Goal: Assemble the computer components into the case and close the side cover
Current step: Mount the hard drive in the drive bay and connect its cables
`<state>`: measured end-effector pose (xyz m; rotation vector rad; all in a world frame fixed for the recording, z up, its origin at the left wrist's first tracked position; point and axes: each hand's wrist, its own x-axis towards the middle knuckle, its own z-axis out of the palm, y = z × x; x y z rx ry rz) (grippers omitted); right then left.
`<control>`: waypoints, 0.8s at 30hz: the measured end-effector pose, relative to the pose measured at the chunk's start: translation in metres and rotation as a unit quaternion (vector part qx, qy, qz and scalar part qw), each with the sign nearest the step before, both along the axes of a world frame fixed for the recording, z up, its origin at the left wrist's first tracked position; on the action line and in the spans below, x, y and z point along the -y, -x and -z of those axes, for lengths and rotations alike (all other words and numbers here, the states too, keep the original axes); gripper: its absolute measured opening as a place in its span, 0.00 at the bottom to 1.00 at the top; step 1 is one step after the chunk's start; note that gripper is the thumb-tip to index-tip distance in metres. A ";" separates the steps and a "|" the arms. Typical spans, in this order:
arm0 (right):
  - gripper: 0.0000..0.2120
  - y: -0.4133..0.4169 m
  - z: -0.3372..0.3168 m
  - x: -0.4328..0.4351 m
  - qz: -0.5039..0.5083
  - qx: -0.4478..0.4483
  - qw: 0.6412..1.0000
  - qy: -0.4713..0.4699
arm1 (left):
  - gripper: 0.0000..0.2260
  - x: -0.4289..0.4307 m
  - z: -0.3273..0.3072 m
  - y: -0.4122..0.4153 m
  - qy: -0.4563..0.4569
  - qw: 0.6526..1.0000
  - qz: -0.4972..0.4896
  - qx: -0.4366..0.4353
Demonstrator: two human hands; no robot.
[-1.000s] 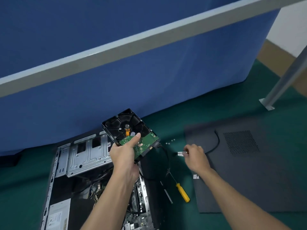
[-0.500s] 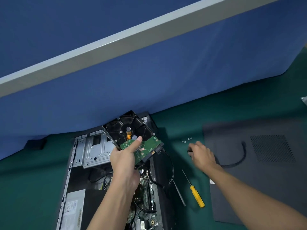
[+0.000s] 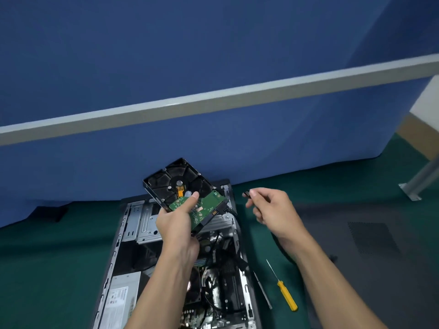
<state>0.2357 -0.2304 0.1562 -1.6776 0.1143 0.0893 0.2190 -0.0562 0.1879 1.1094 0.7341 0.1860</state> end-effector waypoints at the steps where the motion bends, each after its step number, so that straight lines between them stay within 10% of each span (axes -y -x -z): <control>1: 0.14 0.006 -0.012 -0.008 0.008 0.000 0.998 -0.061 | 0.19 -0.008 -0.004 0.001 0.008 1.000 -0.007 0.008; 8: 0.04 0.037 -0.075 -0.085 -0.037 -0.010 0.957 -0.289 | 0.17 -0.049 -0.035 0.005 0.045 0.993 -0.069 0.082; 24: 0.10 0.050 -0.088 -0.175 -0.052 0.045 0.984 -0.162 | 0.24 -0.114 -0.079 0.015 0.102 0.982 -0.095 0.130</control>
